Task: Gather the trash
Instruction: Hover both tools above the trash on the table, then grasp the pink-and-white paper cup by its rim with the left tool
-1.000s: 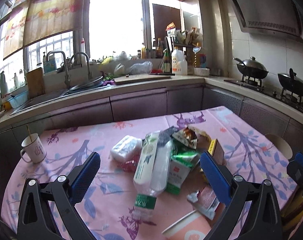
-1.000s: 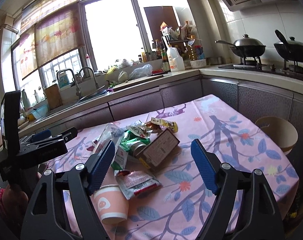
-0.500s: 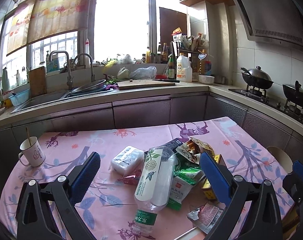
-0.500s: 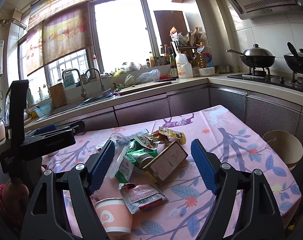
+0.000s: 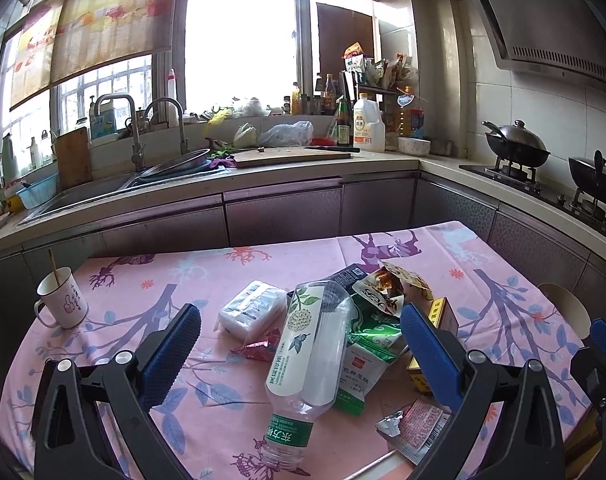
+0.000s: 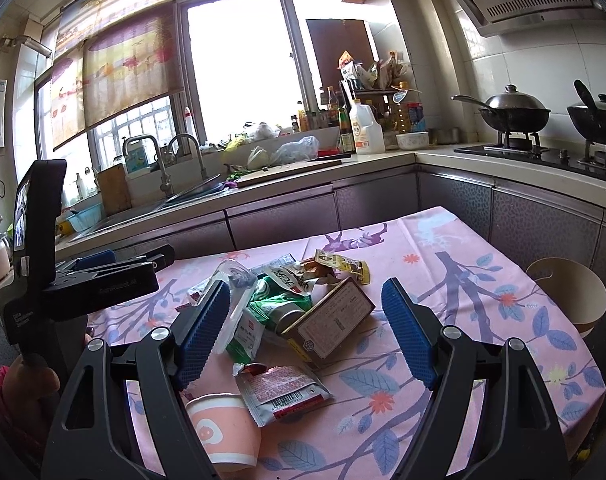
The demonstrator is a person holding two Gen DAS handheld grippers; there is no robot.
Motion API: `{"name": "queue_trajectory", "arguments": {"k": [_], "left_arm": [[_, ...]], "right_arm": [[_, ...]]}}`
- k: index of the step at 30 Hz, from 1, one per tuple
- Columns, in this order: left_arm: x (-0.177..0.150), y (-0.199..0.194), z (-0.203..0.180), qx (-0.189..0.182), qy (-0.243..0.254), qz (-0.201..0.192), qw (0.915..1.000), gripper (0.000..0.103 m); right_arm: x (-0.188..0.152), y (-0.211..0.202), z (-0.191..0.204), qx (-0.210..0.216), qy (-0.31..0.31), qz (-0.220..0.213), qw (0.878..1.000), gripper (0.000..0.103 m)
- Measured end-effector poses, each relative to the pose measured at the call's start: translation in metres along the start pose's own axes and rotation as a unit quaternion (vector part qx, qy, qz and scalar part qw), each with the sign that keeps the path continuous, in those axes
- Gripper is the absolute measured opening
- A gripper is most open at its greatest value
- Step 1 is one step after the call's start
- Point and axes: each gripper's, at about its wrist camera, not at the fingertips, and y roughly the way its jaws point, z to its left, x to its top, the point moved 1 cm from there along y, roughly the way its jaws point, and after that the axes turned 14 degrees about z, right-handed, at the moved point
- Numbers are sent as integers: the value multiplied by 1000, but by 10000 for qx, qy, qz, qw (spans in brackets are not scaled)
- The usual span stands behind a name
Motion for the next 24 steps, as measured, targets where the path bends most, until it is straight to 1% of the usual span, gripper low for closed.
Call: {"name": "queue_trajectory", "arguments": {"k": [12,17,20,22,24], "left_arm": [[-3,5,-11,-16,93,102,9999,99],[-3,8,-7,-16,58,144,9999,99],[-6,12,3,-64,-10,180,9998,99],[-11,17,12,-148,5,294,9995,99],[-17,22,17,-220,72,439,9988,99]], "right_arm": [[-10,0,-13,-3,119,38,9999,77],[-11,1,-16,-15,96,132,9999,76],[-12,8,-21,12,88,249,9996,71],[-15,15,-24,42,76,381,9992,66],[-21,27,-29,140,65,609,9980,57]]}}
